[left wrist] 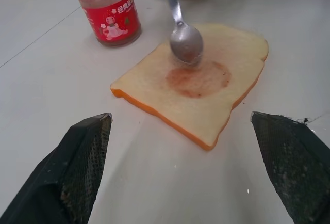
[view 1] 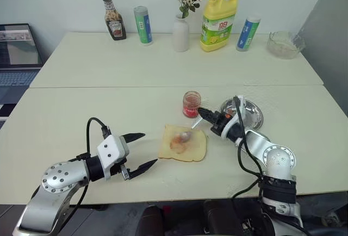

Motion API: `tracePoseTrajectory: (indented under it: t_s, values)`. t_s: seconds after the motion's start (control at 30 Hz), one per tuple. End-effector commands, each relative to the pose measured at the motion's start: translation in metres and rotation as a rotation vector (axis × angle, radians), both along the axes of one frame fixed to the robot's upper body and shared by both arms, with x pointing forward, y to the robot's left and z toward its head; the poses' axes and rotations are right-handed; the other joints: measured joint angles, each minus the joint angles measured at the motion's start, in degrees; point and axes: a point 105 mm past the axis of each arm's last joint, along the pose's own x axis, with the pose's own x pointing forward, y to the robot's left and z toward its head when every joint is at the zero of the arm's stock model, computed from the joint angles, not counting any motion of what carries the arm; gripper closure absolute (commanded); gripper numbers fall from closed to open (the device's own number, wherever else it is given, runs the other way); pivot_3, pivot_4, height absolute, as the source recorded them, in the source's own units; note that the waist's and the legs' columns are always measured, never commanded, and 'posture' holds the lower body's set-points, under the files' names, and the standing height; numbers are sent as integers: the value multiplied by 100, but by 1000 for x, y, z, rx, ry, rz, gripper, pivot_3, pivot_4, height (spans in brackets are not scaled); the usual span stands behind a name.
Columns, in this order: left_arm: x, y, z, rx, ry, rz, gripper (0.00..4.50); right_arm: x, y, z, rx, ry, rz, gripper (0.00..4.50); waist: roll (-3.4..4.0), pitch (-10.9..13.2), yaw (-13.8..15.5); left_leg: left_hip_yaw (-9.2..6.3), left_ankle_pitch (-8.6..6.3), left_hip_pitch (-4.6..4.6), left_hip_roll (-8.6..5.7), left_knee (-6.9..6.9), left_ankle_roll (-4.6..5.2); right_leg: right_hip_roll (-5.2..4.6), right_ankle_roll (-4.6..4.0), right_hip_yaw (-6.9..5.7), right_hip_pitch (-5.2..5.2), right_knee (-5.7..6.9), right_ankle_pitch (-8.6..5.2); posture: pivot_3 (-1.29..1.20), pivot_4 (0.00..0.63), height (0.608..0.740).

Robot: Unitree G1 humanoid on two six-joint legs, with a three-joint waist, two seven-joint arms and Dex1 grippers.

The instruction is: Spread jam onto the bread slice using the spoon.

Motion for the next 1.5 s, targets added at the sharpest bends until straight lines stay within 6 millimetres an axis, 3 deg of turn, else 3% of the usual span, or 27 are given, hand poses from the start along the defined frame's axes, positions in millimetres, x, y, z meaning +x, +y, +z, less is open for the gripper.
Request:
tracePoseTrajectory:
  t_s: [0.03, 0.2, 0.3, 0.73, 0.87, 1.0, 1.27, 1.4, 1.5]
  values:
    - [0, -4, 12, 3, -49, -28, 0, 10, 5, 0, -2, -8, -34, 4467, 0, 0, 2, 0, 0, 0, -1, 0, 0, -1, 0, 0, 0, 0, 0, 0, 150, 740]
    - [0, -8, 14, 0, -54, -39, 0, 4, 23, -4, -5, -1, 26, 4467, 1, 0, -4, 0, 0, 1, 1, 0, 0, 0, -1, 0, 0, 2, 0, 0, 150, 740]
    - [-1, -10, 14, -3, -56, -48, 0, -3, 22, -10, -27, 17, 53, 4467, 1, 0, -6, 0, 0, 2, 2, -1, 0, 1, -1, 0, 0, 3, 0, 0, 150, 740]
    - [-1, -15, 13, -8, -58, -65, 0, -26, -28, -24, -154, 46, 61, 4467, 0, -1, 13, -2, 0, 3, -2, -3, 0, -1, 1, 0, 4, -2, -1, 0, 150, 740]
    - [-1, -14, 13, -2, -58, -64, 0, -23, -37, -3, -121, -16, 40, 4467, 0, -1, 20, 1, 0, 4, -4, -2, 0, -3, 8, 2, 7, -4, -4, 0, 150, 740]
    - [-2, -13, 13, -2, -55, -68, 0, -14, -30, 14, -30, -24, 10, 4467, 0, -1, 4, -1, 0, 6, -1, 0, 1, -1, 11, 1, 9, -2, -6, 0, 150, 740]
    - [-2, -16, 13, -4, -57, -84, 0, -4, -1, -3, 8, 63, -3, 4467, 1, 0, -6, 0, 0, 7, 1, -5, 0, 2, 4, 2, 7, -3, -3, 0, 150, 740]
    - [-2, -17, 12, -1, -56, -91, 0, -13, 12, -3, 18, 69, 51, 4467, 1, 0, -4, 1, 0, 6, -1, -4, 0, -1, 2, 1, 7, -3, -1, 0, 150, 740]
    - [-2, -17, 11, 0, -54, -94, 0, -24, 10, -5, -7, 71, 93, 4467, 1, 0, -4, -1, 0, 6, 0, -5, 1, 0, 3, 0, 7, -3, -2, 0, 150, 740]
